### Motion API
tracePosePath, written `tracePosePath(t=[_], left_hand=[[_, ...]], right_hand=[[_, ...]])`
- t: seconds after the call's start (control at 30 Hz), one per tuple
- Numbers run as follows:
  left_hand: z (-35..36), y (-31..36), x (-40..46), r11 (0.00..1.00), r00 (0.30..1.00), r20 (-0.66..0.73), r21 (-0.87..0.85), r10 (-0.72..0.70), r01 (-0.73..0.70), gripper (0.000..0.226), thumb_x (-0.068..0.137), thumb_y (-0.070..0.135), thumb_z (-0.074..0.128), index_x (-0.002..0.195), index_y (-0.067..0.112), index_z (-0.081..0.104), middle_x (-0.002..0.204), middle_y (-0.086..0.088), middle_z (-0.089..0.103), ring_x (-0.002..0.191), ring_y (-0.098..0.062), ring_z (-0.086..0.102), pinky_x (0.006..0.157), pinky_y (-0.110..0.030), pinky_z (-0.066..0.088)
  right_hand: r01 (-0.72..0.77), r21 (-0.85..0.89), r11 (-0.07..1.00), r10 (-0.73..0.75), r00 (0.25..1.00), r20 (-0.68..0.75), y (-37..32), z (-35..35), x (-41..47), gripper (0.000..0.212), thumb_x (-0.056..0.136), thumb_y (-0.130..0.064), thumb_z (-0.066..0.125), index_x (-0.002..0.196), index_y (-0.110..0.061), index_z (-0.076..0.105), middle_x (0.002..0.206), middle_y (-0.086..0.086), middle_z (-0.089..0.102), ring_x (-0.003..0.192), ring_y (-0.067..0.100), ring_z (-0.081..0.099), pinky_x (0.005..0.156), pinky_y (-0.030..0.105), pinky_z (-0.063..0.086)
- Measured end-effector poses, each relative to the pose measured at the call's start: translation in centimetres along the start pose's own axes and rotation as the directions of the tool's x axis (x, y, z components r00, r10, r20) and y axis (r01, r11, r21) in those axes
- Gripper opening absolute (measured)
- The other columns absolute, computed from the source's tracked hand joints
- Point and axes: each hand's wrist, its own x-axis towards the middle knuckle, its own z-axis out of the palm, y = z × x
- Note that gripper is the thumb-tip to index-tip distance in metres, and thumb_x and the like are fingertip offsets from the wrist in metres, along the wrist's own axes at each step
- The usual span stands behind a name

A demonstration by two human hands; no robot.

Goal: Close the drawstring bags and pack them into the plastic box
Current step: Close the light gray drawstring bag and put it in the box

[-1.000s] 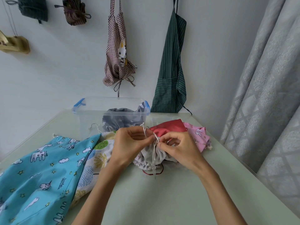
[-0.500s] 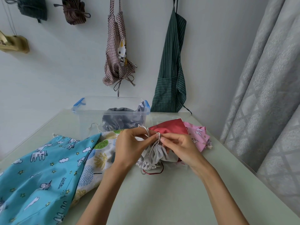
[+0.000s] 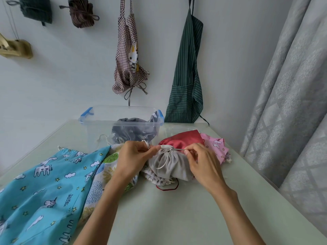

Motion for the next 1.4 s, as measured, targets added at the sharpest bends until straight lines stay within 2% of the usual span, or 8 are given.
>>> tracePosePath(t=[0.23,0.5,0.73,0.93,1.03,1.13,1.2,1.4], left_hand=[[-0.2,0.2,0.0,0.787,0.889,0.225,-0.412,-0.399,0.458,0.027,0.074,0.036,0.069,0.07,0.011,0.075,0.061,0.001,0.068,0.052,-0.009,0.043,0.043,-0.013,0.032],[0.1,0.5,-0.1,0.902,0.955,0.011,-0.326,-0.296,0.283,0.023,0.084,0.02,0.068,0.074,0.0,0.073,0.055,0.0,0.067,0.039,0.004,0.05,0.04,-0.006,0.035],[0.7,0.2,-0.6,0.982,0.985,0.074,0.12,-0.157,0.148,0.031,0.086,0.037,0.065,0.063,0.018,0.074,0.058,0.006,0.071,0.051,-0.002,0.065,0.062,-0.023,0.056],[-1.7,1.0,0.5,0.615,0.993,-0.045,0.782,-0.109,0.103,0.051,0.075,0.063,0.063,0.052,0.019,0.053,0.065,0.001,0.059,0.069,-0.023,0.061,0.061,-0.027,0.043],[-3.1,2.0,2.1,0.646,0.99,0.138,0.757,-0.011,-0.098,0.033,0.071,0.061,0.069,0.084,0.03,0.064,0.094,0.006,0.067,0.087,-0.015,0.06,0.074,-0.028,0.047],[-1.5,1.6,4.0,0.606,0.834,0.545,0.694,-0.09,-0.388,0.083,0.071,0.049,0.075,0.141,0.025,0.038,0.147,0.003,0.04,0.134,-0.018,0.037,0.111,-0.035,0.029],[0.6,0.8,4.8,0.519,0.73,0.663,0.689,-0.168,-0.506,0.102,0.071,0.046,0.076,0.15,0.023,0.016,0.158,0.003,0.018,0.145,-0.019,0.015,0.119,-0.039,0.013],[4.2,-1.2,4.7,0.365,0.715,0.674,0.724,-0.188,-0.586,0.106,0.073,0.039,0.076,0.152,0.023,0.006,0.158,0.0,0.016,0.143,-0.021,0.017,0.116,-0.04,0.02]], right_hand=[[-0.358,0.734,0.576,0.213,0.934,0.288,-0.7,-0.9,0.7,0.02,0.094,-0.014,0.052,0.083,-0.022,0.066,0.082,-0.009,0.066,0.082,0.007,0.057,0.078,0.019,0.043],[-0.231,0.257,0.938,0.126,0.921,0.368,1.3,-1.0,0.3,0.014,0.096,-0.022,0.049,0.094,-0.02,0.063,0.093,-0.002,0.065,0.081,0.013,0.057,0.064,0.014,0.043],[-0.503,0.437,0.746,0.183,0.785,0.592,0.4,-0.7,0.0,0.029,0.079,-0.051,0.066,0.085,-0.026,0.054,0.091,-0.011,0.062,0.091,0.006,0.06,0.083,0.024,0.044],[-0.413,0.386,0.825,0.131,0.803,0.581,0.3,1.1,-0.2,0.049,0.068,-0.014,0.083,0.103,-0.025,0.05,0.116,0.001,0.059,0.096,0.01,0.061,0.087,0.026,0.052],[-0.242,0.22,0.945,0.108,0.867,0.486,1.2,0.8,0.4,0.067,0.066,-0.03,0.084,0.122,-0.027,0.046,0.131,-0.006,0.051,0.119,0.012,0.052,0.096,0.029,0.046],[-0.174,-0.088,0.981,0.194,0.817,0.544,1.8,0.9,1.1,0.111,0.065,-0.058,0.076,0.149,-0.018,0.016,0.154,-0.001,0.025,0.141,0.021,0.024,0.112,0.037,0.027],[-0.158,-0.239,0.958,0.271,0.767,0.582,1.8,1.0,1.4,0.12,0.065,-0.068,0.068,0.151,-0.014,0.004,0.157,0.005,0.018,0.143,0.024,0.018,0.114,0.038,0.021],[0.042,-0.408,0.912,0.16,0.879,0.449,1.4,1.2,0.2,0.086,0.069,-0.07,0.06,0.141,-0.028,0.035,0.124,-0.002,0.044,0.121,0.02,0.035,0.1,0.034,0.029]])
